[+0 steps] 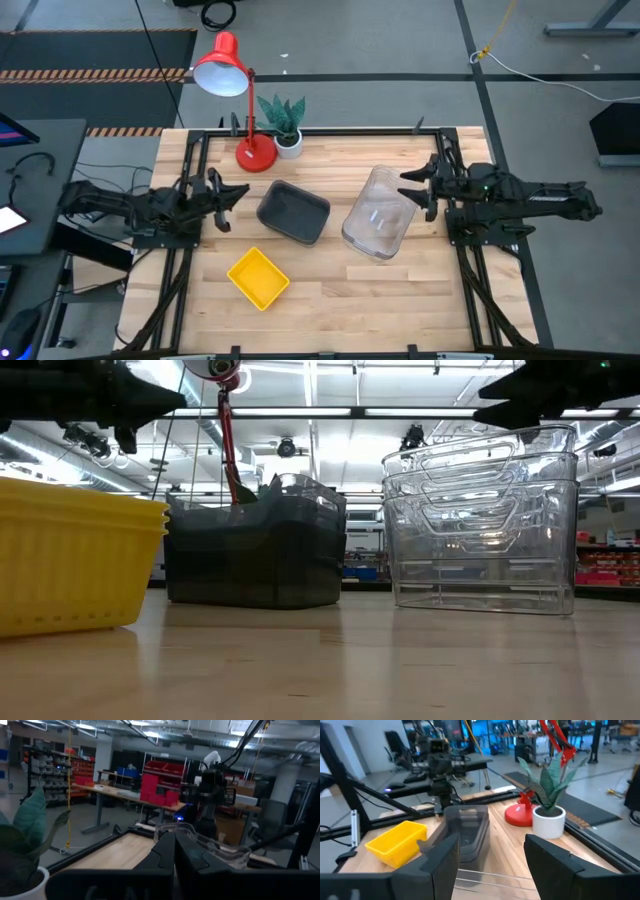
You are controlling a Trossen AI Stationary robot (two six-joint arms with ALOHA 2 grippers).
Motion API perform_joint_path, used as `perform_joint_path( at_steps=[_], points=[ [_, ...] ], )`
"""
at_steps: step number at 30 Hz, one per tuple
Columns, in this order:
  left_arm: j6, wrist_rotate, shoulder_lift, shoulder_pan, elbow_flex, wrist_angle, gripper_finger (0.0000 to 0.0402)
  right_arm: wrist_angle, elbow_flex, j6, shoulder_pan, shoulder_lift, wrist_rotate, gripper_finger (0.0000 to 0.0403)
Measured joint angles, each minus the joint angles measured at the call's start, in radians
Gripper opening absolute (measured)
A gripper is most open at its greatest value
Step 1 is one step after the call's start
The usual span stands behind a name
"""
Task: Stack baskets by color
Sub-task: Return to Home Position
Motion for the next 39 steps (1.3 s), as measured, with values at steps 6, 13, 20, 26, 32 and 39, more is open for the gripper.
perform_joint_path(
  at_steps=[6, 13, 20, 26, 32, 39],
  points=[
    [0.005, 0.0, -0.12, -0.003, -0.016, -0.09, 0.0004, 0.07, -0.115, 0.0, 0.012, -0.14, 0.0, 0.0224],
    [0.056, -0.028, -0.236, -0.003, -0.016, -0.205, 0.0004, 0.062, -0.213, 0.021, 0.012, -0.322, 0.0, 0.0224],
    [0.096, -0.087, -0.298, -0.003, -0.016, -0.311, 0.0004, 0.081, -0.288, 0.006, 0.011, -0.359, 0.008, 0.0224],
    [0.098, -0.051, -0.331, -0.01, -0.018, -0.352, 0.0005, 0.273, -0.403, -0.024, 0.012, -0.366, -0.003, 0.022],
    [0.081, -0.002, -0.336, -0.042, -0.114, -0.236, 0.0003, 0.316, -0.402, -0.02, 0.011, -0.366, 0.0, 0.0215],
    [0.08, 0.102, -0.335, -0.058, -0.113, -0.206, 0.0004, 0.324, -0.402, 0.072, 0.011, -0.365, 0.012, 0.0214]
  ],
)
